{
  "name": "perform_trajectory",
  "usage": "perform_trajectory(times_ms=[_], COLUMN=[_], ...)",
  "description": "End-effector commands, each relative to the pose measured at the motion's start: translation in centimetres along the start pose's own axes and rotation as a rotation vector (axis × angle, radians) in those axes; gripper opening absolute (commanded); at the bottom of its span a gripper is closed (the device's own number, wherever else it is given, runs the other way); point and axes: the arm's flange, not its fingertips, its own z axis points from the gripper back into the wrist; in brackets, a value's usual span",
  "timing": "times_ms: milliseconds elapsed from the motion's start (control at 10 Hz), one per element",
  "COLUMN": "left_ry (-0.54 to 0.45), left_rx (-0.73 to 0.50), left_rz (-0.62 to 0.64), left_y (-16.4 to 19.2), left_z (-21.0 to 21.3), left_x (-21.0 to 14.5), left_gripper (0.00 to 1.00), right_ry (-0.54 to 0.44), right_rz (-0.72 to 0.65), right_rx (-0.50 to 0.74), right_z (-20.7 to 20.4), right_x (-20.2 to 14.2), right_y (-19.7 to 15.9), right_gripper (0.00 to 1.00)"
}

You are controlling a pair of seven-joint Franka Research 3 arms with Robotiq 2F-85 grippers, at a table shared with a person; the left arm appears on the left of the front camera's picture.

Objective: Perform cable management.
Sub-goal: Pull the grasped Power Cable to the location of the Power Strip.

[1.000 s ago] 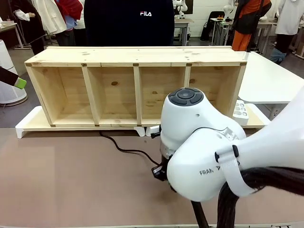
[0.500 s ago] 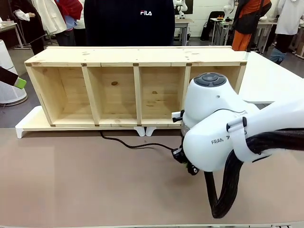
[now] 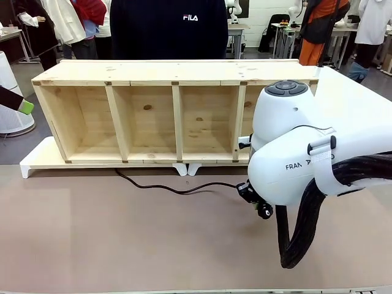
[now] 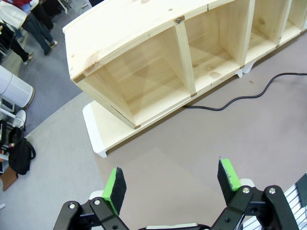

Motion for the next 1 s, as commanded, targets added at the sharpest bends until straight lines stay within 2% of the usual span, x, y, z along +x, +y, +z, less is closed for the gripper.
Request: perform_trajectory(times_ms=[0,100,700,900], left_ry=[-0.006,-0.006,-0.006,-0.006], left_rx=[0.003,0.003,0.003,0.003], left_rz=[0.001,0.001,0.001,0.001], left_y=[0.1,0.1,0.1,0.1], left_z=[-0.1,-0.1,-0.1,-0.1], left_x=[0.1,0.1,0.1,0.1], left_gripper=[1.00,1.00,1.00,1.00], right_ry=[-0.024,0.000,-0.002,0.022], right_rz=[0.014,0.000,0.004,-0.081], right_rx=[0.012,0.000,-0.002,-0.042], right_z=[-2.4,0.0,0.2,-0.5], right_x=[-10.2,0.0,-0.1,-0.6], right_y=[-3.6,0.0,0.1,-4.1], right_gripper=[0.16,0.16,0.16,0.16])
